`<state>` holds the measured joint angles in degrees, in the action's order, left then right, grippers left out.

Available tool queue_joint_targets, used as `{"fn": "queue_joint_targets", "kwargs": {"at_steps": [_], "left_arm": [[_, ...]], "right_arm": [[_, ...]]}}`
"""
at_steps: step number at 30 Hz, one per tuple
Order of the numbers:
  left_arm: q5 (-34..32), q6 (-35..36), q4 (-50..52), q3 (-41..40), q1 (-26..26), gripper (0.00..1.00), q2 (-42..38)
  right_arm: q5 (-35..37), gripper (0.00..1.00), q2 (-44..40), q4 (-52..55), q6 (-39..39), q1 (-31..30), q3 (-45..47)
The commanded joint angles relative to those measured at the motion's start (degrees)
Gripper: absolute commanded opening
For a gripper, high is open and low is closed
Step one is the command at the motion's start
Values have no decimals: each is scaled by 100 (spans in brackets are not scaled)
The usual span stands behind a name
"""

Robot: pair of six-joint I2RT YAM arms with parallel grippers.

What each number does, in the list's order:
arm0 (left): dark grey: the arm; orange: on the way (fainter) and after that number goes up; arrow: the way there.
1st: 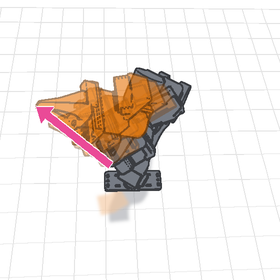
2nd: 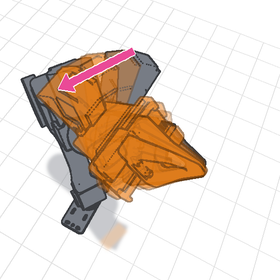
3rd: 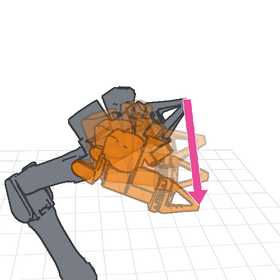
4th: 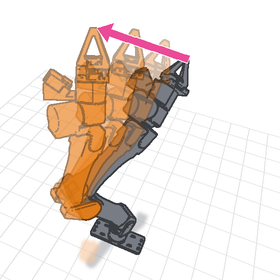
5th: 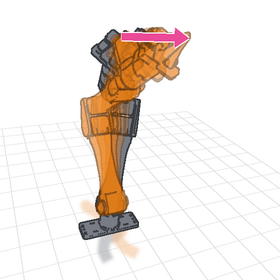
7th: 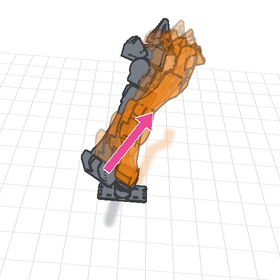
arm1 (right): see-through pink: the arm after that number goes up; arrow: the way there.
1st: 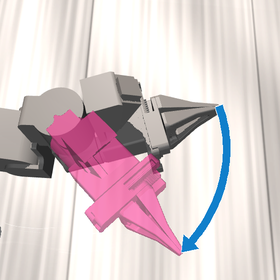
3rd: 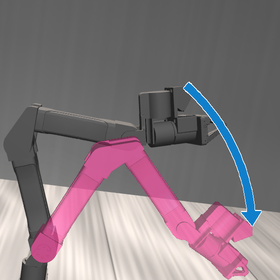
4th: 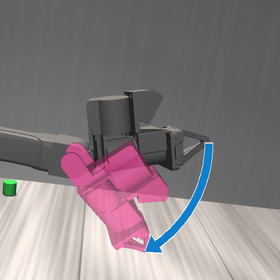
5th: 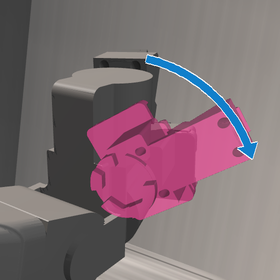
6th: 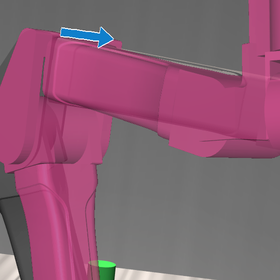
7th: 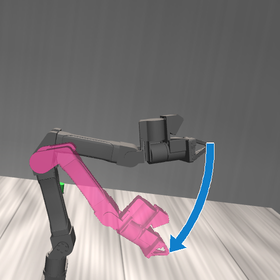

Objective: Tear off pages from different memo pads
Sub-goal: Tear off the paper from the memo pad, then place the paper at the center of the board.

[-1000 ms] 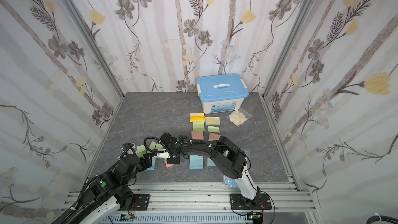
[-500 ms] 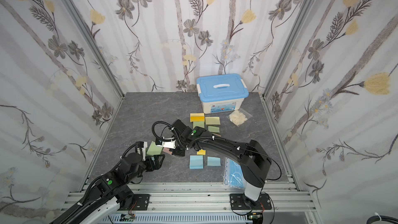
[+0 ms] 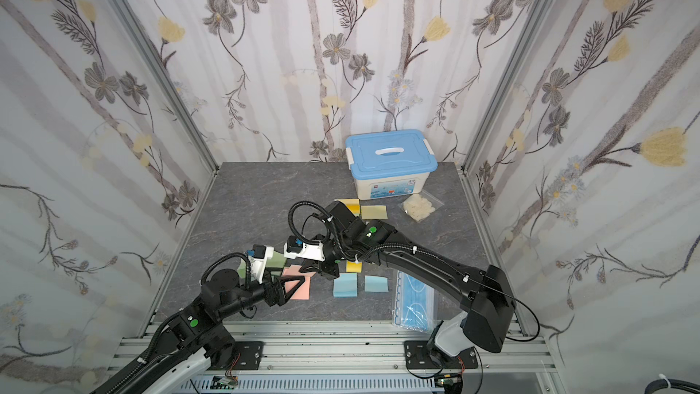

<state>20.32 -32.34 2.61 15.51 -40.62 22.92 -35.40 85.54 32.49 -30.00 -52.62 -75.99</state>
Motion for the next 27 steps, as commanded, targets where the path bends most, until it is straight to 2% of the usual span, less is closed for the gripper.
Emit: {"fn": "queue_joint_targets", "kwargs": {"at_steps": [1,4,5,9,11,15,19,24,27], "left_arm": [[345,14,-545,-7,-25,80,-72],[100,-34,-415,13,-27,35,-219],[-23,-40,-298,27,-30,24,-247],[-381,-56,104,96,-34,14,-205],[-755,-55,403,184,-34,0,-191],[-1947,-95,1408,541,-33,0,-167],[-3185,-281,2495,987,-25,0,2],[-3798,-378,3127,1411,-16,0,275],[-3846,-327,3139,1591,1,0,425]], "right_arm": [[-607,0,-119,-28,61,181,-3],[-356,0,-164,-49,147,255,-4],[-223,0,-177,-96,221,286,3],[185,0,-254,-535,608,387,80],[468,0,-291,-799,700,386,129],[1722,0,-197,-1404,519,401,210],[2893,0,356,-2116,-351,558,181],[2802,0,1777,-1960,-2039,912,-702],[2936,0,2685,-1760,-2904,1041,-1467]]}}
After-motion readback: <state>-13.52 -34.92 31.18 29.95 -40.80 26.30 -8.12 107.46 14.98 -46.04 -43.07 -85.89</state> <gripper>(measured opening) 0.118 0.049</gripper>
